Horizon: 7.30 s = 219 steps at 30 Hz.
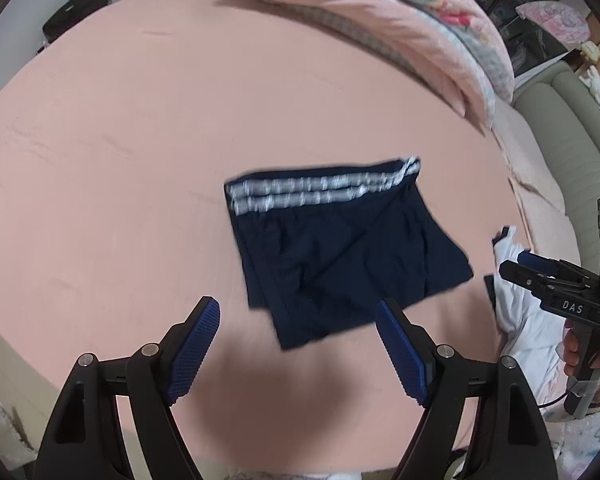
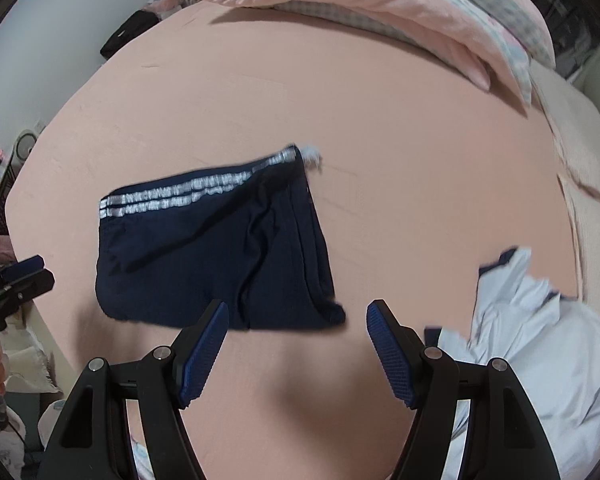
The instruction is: Fold clothes
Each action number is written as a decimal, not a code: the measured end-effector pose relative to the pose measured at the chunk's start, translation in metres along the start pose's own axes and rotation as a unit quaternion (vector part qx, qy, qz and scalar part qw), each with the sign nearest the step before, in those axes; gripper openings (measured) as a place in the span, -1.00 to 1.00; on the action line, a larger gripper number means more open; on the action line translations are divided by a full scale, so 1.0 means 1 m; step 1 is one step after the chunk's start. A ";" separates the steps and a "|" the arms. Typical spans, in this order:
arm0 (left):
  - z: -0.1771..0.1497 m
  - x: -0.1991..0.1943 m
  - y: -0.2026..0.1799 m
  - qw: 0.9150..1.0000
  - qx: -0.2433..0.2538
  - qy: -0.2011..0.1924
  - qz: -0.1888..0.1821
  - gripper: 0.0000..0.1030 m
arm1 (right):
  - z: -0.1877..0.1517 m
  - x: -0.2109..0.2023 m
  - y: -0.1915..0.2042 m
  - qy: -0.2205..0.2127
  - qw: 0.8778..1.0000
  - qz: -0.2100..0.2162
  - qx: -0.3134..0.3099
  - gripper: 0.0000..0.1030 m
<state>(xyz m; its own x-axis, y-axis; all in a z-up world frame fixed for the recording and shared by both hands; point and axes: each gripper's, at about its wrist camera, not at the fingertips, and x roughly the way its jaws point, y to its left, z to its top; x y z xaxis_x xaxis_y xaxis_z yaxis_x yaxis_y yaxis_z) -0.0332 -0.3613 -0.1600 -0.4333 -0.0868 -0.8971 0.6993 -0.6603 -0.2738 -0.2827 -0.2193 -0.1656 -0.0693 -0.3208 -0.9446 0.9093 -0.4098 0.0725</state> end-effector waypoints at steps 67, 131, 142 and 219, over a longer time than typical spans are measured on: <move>-0.062 0.079 0.006 0.998 0.033 0.050 -0.003 -0.54 | -0.051 0.117 -0.062 -0.051 0.942 0.152 0.293 -0.48; 0.058 0.105 0.008 0.994 0.038 0.103 0.012 -0.62 | -0.020 0.095 -0.009 -0.022 0.963 0.167 0.212 -0.84; 0.075 0.097 0.026 0.993 -0.023 0.115 -0.017 -0.62 | -0.019 0.084 -0.019 -0.040 0.961 0.173 0.210 -0.84; -0.106 0.075 0.000 0.623 0.746 -0.104 0.212 0.45 | -0.018 0.076 -0.008 -0.012 0.973 0.154 0.171 -0.81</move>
<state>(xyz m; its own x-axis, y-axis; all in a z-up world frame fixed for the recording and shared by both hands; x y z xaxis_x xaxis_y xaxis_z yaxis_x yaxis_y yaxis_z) -0.0052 -0.2893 -0.2637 -0.5620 -0.4816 -0.6725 -0.4637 -0.4899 0.7382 -0.2883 -0.2253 -0.2437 0.1720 -0.4920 -0.8534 0.6989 -0.5496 0.4577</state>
